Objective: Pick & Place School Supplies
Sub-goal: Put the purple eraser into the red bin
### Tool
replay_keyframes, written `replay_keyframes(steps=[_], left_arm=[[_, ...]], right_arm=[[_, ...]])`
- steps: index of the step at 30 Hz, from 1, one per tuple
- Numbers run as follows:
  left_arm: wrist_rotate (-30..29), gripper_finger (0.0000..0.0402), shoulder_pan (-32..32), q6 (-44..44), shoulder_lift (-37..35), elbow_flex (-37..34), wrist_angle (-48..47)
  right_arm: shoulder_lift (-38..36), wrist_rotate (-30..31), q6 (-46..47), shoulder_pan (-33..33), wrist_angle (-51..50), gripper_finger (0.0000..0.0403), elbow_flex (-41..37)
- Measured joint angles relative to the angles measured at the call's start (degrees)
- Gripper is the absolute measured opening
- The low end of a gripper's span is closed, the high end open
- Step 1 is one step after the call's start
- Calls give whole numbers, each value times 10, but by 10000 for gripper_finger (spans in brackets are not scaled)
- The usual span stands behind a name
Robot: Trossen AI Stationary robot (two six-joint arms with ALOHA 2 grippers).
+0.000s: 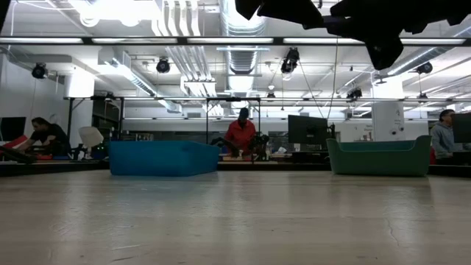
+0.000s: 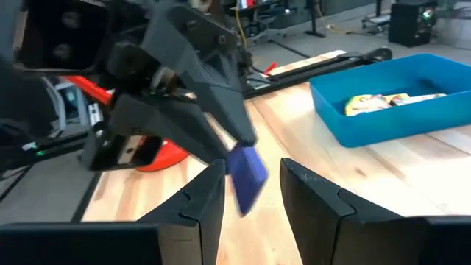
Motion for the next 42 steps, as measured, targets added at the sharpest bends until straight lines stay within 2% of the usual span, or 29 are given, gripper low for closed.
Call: replay_keyframes(steps=[8,21,42], left_arm=[[0,81,0,1,0,0,-1],[-1,81,0,2,0,0,-3],[1,81,0,-32,0,0,-3]], right_arm=[[4,-4,6,-7,-3,110,0],[4,-14,-25,-7,-3,19,0],[4,-14,-43,-7,-2,23,0]])
